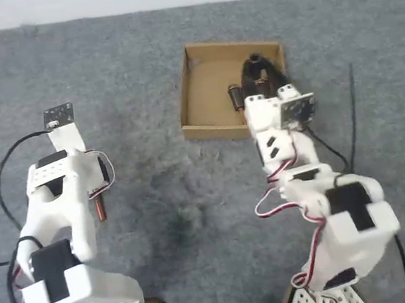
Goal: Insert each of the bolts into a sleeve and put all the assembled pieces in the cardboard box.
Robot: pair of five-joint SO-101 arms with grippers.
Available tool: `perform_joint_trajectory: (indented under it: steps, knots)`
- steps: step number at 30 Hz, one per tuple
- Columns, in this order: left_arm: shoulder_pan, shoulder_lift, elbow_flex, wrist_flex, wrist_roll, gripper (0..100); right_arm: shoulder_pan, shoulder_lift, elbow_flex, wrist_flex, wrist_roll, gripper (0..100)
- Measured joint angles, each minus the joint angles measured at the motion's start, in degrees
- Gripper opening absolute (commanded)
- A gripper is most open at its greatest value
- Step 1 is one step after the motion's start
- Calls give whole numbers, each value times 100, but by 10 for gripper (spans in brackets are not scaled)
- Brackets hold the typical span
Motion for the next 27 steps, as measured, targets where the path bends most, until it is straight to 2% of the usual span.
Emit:
perform_joint_trajectory:
  steps: [6, 16, 22, 27]
  knots:
    - [62, 0, 0, 0, -26, 10, -501, 554, 132, -1029, 0, 7]
    - [70, 0, 0, 0, -18, 10, -1451, 615, 1662, -2365, 0, 7]
    - [70, 0, 0, 0, -18, 10, -2224, 615, 1996, -2453, 0, 7]
    - [70, 0, 0, 0, -18, 10, -2444, 615, 1653, -2040, 0, 7]
